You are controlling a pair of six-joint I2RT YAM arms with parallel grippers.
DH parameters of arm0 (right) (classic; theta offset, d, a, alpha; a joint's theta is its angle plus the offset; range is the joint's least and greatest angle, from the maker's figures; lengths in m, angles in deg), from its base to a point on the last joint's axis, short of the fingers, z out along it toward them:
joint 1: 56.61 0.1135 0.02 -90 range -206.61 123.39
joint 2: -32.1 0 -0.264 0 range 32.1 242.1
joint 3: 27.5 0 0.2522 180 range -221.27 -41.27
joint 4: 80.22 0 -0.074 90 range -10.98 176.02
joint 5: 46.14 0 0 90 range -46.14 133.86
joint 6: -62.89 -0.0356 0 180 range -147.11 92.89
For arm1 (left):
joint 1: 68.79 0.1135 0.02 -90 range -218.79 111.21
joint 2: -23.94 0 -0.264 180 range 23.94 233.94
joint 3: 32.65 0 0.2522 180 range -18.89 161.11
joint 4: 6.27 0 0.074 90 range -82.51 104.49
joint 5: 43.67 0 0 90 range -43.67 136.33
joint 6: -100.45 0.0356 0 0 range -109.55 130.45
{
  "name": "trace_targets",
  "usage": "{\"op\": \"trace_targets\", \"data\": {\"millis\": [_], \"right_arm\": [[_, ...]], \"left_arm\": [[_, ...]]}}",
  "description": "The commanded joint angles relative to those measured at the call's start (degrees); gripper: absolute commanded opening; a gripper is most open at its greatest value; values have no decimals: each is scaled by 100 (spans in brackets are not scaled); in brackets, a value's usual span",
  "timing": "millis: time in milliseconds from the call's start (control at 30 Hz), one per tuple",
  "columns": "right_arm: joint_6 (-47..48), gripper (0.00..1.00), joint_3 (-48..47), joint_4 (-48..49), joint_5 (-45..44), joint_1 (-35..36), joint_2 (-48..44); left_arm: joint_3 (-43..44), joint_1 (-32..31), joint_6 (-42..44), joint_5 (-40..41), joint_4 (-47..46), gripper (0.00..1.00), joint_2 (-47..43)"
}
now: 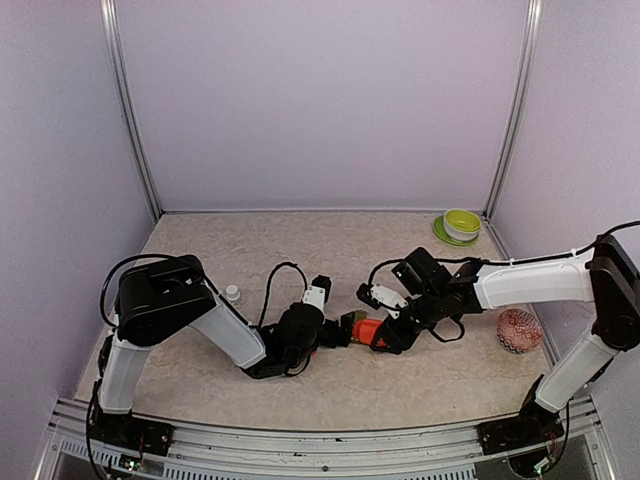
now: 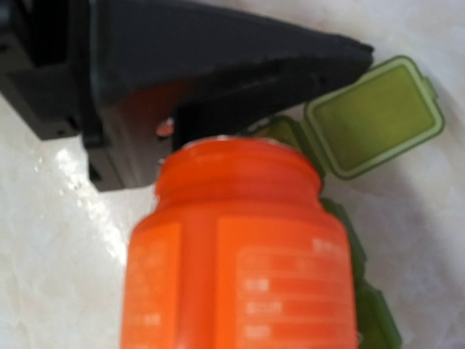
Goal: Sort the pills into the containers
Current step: Pour the pill into the compartment of the pill container.
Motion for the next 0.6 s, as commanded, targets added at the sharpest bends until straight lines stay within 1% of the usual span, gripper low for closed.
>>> {"op": "trace_targets", "data": {"millis": [0, 400, 567], "right_arm": [[-42, 19, 185, 385, 74, -26, -229], [-69, 19, 589, 1035, 105, -1, -542], [-108, 19, 846, 1358, 102, 2, -773]], "left_arm": [[-213, 34, -69, -97, 472, 99, 75], [-261, 39, -69, -79, 448, 99, -25], [-275, 43, 69, -100, 451, 99, -88]]}}
